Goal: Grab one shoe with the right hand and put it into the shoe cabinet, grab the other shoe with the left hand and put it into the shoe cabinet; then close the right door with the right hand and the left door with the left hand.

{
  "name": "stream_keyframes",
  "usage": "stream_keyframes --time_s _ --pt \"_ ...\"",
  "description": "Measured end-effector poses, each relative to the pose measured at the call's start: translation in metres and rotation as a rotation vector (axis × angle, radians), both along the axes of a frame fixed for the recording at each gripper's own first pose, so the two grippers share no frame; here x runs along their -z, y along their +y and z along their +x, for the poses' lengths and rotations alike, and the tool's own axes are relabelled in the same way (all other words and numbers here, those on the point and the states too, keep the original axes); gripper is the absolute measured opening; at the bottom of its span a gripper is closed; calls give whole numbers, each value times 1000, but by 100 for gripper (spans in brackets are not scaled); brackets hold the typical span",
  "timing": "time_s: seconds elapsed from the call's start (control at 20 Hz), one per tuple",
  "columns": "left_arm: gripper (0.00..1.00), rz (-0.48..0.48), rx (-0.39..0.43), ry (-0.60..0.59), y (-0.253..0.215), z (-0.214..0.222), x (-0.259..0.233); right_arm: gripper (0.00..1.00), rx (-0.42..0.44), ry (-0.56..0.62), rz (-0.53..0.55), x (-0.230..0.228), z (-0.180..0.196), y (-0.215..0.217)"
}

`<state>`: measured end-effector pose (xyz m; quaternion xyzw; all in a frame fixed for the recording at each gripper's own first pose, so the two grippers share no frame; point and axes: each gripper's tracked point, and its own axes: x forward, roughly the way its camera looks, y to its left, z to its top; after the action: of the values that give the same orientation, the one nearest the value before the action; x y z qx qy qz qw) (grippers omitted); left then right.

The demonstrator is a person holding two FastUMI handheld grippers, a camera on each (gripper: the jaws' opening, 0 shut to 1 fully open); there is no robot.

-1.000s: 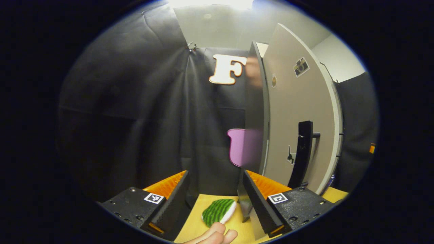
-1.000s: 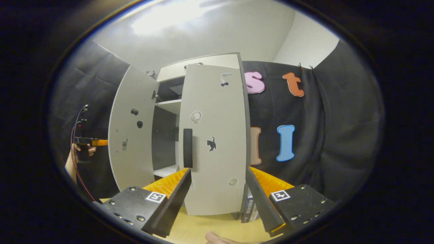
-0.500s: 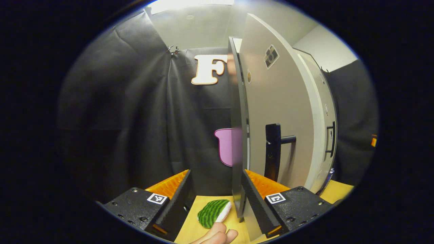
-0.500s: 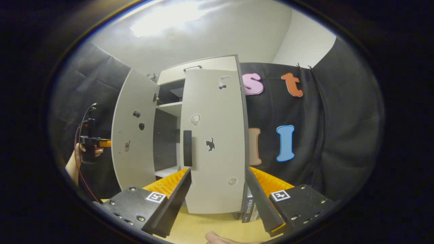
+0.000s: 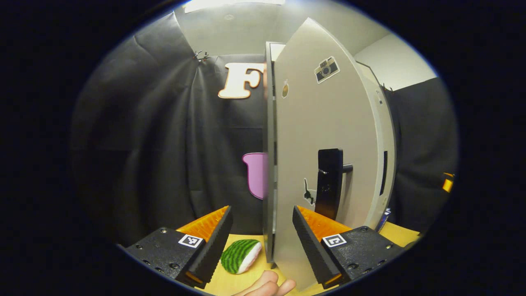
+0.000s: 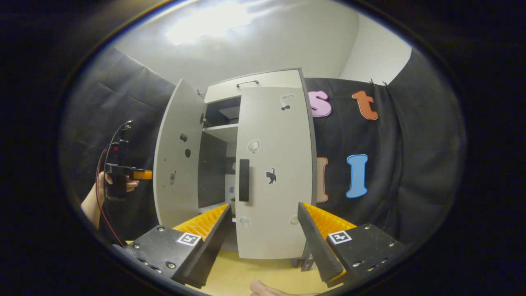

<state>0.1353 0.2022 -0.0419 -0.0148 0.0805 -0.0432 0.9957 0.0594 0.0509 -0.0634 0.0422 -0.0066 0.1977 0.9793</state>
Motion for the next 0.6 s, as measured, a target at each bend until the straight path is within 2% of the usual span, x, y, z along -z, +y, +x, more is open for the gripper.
stream_keyframes --time_s 0.1,0.25,0.4,0.6 --pt "89 -6 -2 21 -14 6 5 96 24 0 -11 0 3 -4" --pt "91 42 -29 37 -30 14 15 96 59 3 -22 4 1 -9" --pt "90 59 -48 25 -41 11 19 97 127 -25 -46 0 1 -21" --pt "89 44 -11 11 -66 8 19 96 193 -34 -61 -2 1 -30"
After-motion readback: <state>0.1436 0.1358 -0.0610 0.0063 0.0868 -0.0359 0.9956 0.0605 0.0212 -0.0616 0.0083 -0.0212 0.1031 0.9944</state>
